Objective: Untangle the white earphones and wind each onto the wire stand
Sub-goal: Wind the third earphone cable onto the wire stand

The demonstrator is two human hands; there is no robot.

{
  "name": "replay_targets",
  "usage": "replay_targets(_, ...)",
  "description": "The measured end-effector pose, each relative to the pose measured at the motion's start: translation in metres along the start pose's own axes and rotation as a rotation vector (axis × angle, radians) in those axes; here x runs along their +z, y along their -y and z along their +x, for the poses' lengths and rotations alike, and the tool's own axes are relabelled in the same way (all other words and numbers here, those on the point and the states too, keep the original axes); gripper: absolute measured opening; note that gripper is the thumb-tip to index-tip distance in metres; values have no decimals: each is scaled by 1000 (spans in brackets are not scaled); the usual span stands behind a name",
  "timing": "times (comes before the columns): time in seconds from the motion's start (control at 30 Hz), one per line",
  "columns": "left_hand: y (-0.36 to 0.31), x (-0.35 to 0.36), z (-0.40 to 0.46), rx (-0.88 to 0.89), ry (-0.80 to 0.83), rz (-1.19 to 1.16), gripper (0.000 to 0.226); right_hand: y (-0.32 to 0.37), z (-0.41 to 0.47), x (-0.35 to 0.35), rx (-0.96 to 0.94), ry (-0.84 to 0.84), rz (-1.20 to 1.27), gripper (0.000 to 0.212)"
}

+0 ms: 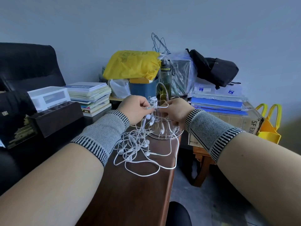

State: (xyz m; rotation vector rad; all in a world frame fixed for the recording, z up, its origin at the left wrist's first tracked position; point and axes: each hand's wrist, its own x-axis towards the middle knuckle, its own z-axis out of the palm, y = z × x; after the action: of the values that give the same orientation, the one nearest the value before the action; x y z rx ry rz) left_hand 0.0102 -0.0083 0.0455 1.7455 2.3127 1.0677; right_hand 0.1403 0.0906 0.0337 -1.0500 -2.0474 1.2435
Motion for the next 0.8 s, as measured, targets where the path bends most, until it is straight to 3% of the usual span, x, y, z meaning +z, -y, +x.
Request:
replay_targets(0.07,0,-1,0,18,23,78,20,-2,-2,6,-9,63,8,26)
replay_targets(0.17,-2,-6,0,-5,39,178,23,-2,-6,16,-24,150,28,13)
replay_targets(0.3,-2,-18,2,-104,67,258,27,5,-6,17,-79,-4,-126,18)
replay_targets(0.37,-1,-22,1,-156,87,148,27,10,-4,11,-27,-90,21,16)
replay_targets(0.5,1,-14,-6,-126,121,9,21,26,-2,6,132,-42,584,14)
replay_targets(0.63,-1,4,-10,-108,254,-117,1,43,-5,3,92,-1,682,17)
replay_targets(0.8,-8,15,-16,-113,354,-330,10,53,-3,1,34,3,751,20)
